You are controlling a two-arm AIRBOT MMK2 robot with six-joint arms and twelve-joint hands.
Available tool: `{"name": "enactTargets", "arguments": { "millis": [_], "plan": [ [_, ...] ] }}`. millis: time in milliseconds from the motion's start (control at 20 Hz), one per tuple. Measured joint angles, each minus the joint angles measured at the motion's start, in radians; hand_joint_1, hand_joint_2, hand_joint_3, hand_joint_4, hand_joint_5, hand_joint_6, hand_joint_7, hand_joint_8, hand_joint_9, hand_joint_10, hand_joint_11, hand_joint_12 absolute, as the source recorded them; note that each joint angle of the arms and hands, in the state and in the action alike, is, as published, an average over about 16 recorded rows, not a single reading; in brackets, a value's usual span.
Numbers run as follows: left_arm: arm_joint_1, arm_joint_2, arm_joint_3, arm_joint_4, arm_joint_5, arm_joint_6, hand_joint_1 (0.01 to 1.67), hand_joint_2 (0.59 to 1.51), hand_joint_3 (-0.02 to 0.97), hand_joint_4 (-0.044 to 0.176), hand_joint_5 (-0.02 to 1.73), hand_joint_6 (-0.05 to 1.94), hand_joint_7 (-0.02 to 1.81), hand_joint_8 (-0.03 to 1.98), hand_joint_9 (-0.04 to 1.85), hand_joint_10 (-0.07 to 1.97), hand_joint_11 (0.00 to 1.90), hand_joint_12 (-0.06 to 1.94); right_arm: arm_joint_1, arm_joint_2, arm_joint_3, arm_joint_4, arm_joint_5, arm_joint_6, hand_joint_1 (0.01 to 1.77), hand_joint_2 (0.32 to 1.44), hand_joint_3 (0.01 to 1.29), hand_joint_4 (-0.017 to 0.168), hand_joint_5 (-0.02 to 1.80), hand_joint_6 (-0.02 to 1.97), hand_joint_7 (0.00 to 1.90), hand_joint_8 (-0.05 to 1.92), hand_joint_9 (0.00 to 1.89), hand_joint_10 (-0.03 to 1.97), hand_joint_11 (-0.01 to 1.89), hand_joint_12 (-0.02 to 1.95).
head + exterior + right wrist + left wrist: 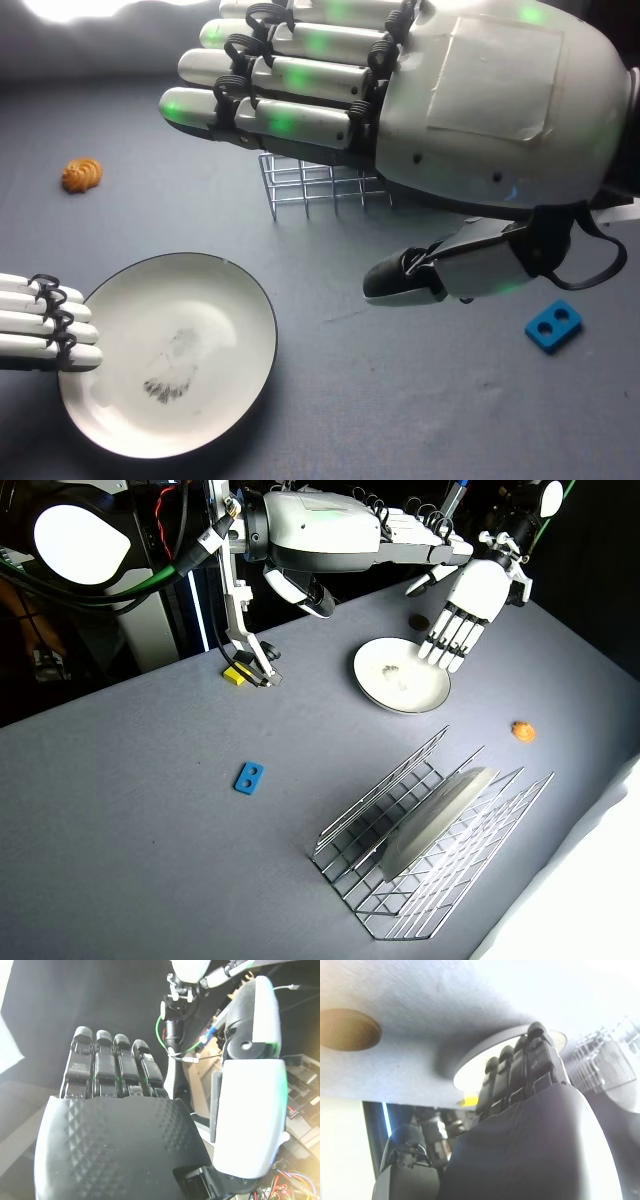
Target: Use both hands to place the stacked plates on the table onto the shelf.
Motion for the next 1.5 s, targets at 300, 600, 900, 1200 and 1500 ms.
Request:
{"name": "enactTargets", "arguments": {
  "millis": [300, 600, 900, 1200, 1500],
  "plan": [
    [0.03, 0.001, -0.019, -0.015, 0.009, 0.004, 0.02, 1.075, 0.022, -0.004, 0.02, 0.01, 0.01, 0.0, -0.01, -0.02, 0.02, 0.0, -0.003, 0.0, -0.002, 0.0, 0.0, 0.0, 0.96, 0.88, 0.01, 0.004, 0.01, 0.01, 0.01, -0.01, 0.02, 0.02, 0.02, 0.01],
    [0.06, -0.001, -0.043, -0.041, 0.023, 0.008, 0.02, 1.083, 0.021, -0.004, 0.02, 0.01, 0.02, 0.0, -0.02, -0.03, 0.02, 0.01, -0.007, 0.0, -0.004, 0.0, 0.0, 0.001, 0.95, 0.88, 0.01, 0.004, 0.01, 0.01, 0.01, -0.01, 0.02, 0.02, 0.02, 0.01],
    [0.087, -0.006, -0.065, -0.058, 0.034, 0.01, 0.02, 1.087, 0.021, -0.004, 0.02, 0.01, 0.02, 0.0, -0.03, -0.04, 0.02, 0.03, -0.012, 0.002, -0.006, 0.0, 0.0, 0.001, 0.94, 0.88, 0.01, 0.004, 0.01, 0.01, 0.01, -0.01, 0.02, 0.02, 0.02, 0.01],
    [0.104, -0.011, -0.083, -0.064, 0.038, 0.01, 0.02, 1.088, 0.021, -0.004, 0.02, 0.01, 0.02, 0.0, -0.03, -0.05, 0.02, 0.03, -0.018, 0.0, -0.01, -0.004, -0.003, -0.008, 0.94, 0.88, 0.01, 0.004, 0.01, 0.01, 0.01, -0.01, 0.02, 0.02, 0.02, 0.01],
    [0.116, -0.014, -0.098, -0.068, 0.041, 0.01, 0.02, 1.085, 0.021, -0.003, 0.02, 0.01, 0.02, 0.0, -0.03, -0.05, 0.02, 0.03, -0.057, -0.069, 0.016, 0.056, -0.016, -0.152, 0.93, 0.88, 0.01, 0.004, 0.01, 0.01, 0.01, -0.01, 0.01, 0.02, 0.02, 0.0]
  ]
}}
